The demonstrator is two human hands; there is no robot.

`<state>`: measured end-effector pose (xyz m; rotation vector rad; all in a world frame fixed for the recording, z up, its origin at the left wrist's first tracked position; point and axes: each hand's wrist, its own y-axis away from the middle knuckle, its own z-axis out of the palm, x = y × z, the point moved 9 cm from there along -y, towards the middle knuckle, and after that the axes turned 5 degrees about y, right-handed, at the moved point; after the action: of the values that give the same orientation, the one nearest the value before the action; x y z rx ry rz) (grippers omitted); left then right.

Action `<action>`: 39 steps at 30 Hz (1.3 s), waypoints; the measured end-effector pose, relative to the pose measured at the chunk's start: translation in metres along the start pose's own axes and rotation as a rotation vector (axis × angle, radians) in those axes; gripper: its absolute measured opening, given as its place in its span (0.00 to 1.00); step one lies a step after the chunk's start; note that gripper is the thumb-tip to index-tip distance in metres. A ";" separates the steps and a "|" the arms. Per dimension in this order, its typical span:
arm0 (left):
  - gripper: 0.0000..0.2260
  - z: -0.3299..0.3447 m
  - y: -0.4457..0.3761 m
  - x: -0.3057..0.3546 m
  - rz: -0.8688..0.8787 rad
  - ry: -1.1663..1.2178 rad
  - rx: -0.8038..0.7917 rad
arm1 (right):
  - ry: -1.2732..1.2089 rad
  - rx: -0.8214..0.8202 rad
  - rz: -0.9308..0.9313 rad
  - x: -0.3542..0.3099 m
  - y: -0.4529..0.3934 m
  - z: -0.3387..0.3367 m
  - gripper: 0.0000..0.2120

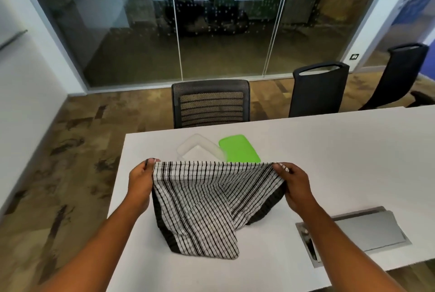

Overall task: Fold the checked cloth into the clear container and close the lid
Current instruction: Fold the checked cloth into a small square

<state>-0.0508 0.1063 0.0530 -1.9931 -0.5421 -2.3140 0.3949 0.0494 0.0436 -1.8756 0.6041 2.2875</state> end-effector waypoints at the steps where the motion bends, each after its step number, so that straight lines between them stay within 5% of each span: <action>1: 0.13 0.002 -0.001 0.002 -0.005 0.016 -0.009 | -0.043 -0.019 0.009 -0.006 0.001 0.007 0.11; 4: 0.15 0.005 -0.008 0.013 0.021 0.067 -0.061 | -0.156 -0.039 0.022 -0.020 0.004 0.020 0.09; 8: 0.15 -0.002 -0.017 0.033 0.044 0.154 -0.059 | -0.290 -0.010 0.041 -0.035 0.007 0.022 0.30; 13: 0.13 0.001 -0.011 0.070 0.085 0.306 -0.103 | -0.506 -0.071 0.047 -0.056 0.014 0.034 0.11; 17: 0.15 0.009 0.001 0.105 0.113 0.454 -0.241 | -0.564 -0.223 0.015 -0.087 0.018 0.050 0.14; 20: 0.15 0.035 0.015 0.120 0.105 0.457 -0.376 | -0.463 -0.285 0.041 -0.100 0.018 0.063 0.19; 31: 0.05 0.171 0.082 0.113 0.198 0.047 -0.596 | 0.055 -0.710 -0.093 -0.124 0.032 0.147 0.08; 35: 0.07 0.188 0.089 0.118 0.231 0.039 -0.597 | 0.157 -0.747 -0.156 -0.127 0.033 0.152 0.02; 39: 0.07 0.193 0.089 0.122 0.246 0.065 -0.603 | 0.207 -0.771 -0.151 -0.126 0.027 0.150 0.09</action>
<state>0.1346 0.1014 0.2138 -2.0197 0.4415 -2.5634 0.2774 0.1011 0.1936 -2.3631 -0.4819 2.4305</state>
